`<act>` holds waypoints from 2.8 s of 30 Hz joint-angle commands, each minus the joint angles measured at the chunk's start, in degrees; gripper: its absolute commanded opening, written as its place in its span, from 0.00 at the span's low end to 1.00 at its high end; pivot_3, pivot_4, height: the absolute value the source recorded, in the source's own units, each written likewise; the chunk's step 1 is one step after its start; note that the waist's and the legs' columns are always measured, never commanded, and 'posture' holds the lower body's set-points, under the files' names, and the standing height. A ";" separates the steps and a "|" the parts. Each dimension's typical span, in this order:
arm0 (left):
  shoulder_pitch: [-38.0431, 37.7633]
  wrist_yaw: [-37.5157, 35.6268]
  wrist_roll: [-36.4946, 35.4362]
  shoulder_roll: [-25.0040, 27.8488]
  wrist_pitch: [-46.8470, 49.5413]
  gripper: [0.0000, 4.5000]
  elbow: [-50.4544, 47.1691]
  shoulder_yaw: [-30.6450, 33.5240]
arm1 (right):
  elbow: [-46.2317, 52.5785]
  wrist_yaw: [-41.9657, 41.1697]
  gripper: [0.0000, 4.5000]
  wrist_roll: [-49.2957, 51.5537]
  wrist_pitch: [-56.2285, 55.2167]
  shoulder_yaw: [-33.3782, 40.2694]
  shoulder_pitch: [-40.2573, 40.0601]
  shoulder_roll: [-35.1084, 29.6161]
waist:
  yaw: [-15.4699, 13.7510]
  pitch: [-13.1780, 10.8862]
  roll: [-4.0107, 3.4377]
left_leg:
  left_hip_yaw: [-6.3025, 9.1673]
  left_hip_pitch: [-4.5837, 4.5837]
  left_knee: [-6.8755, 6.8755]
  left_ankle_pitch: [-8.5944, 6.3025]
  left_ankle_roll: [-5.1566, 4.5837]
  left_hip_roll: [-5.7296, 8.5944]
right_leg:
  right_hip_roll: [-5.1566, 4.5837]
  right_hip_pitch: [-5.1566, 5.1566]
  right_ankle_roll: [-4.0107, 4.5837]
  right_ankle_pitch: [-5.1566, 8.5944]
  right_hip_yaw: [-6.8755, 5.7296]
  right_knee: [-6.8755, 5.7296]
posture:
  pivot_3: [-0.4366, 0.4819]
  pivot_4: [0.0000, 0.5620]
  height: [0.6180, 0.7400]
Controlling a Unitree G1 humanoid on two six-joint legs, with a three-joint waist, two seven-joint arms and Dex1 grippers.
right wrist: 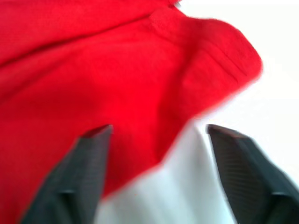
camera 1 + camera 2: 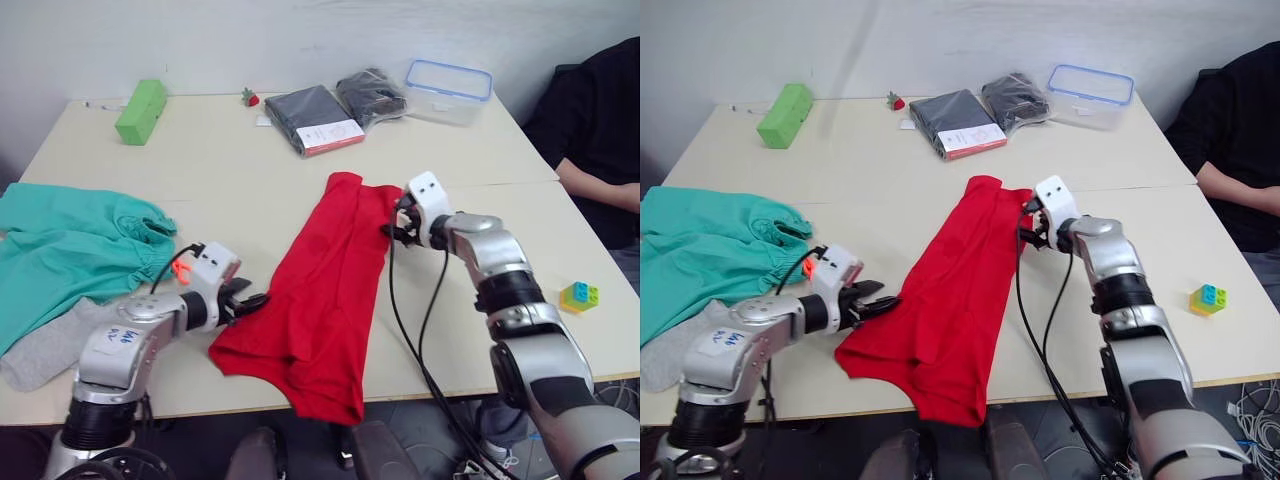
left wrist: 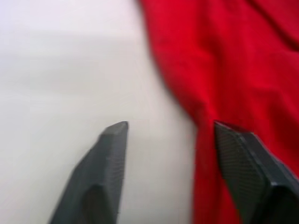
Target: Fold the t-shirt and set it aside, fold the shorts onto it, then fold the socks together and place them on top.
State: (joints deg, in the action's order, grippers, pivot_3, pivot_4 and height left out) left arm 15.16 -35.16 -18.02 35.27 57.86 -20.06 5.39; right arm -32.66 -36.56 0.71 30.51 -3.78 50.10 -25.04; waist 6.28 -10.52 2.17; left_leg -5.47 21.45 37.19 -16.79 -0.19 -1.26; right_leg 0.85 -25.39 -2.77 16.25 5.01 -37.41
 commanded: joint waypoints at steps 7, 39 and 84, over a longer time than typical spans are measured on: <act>11.69 -7.23 1.63 5.96 -12.26 0.99 15.56 -2.78 | 39.38 -8.68 1.00 12.44 20.50 3.98 -16.69 -8.29 | -1.02 -0.02 -0.01 | 0.02 0.10 -0.12 -0.06 0.04 -0.04 | 0.00 -0.09 0.05 0.09 -0.07 0.14 | 0.48 0.27 1.00; 50.67 -17.55 15.61 -17.78 -38.45 0.73 82.44 -13.46 | 57.68 0.32 0.66 33.30 44.35 4.26 -34.39 -3.12 | -3.13 0.20 0.59 | 0.05 0.41 0.18 -0.13 -0.46 0.15 | -0.27 -0.07 -0.26 -0.13 -0.16 0.40 | 0.48 0.27 1.00; 22.93 -10.17 6.84 -10.05 -14.59 0.00 31.71 -4.93 | 36.70 -21.71 0.09 25.87 19.28 -7.42 -22.11 -17.55 | -3.06 0.19 0.59 | 0.13 0.56 0.79 -0.19 -0.53 0.15 | -0.33 -0.14 -0.32 -0.12 -0.25 -0.07 | 0.48 0.27 1.00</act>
State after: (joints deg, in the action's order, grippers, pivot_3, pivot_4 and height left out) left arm 37.78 -45.69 -10.40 24.85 43.97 13.79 0.37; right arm 3.86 -57.13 26.40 50.93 -11.36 27.18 -42.59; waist 3.22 -10.32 2.76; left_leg -5.34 22.00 37.99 -16.98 -0.72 -1.11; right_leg 0.52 -25.52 -3.09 16.13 4.76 -37.50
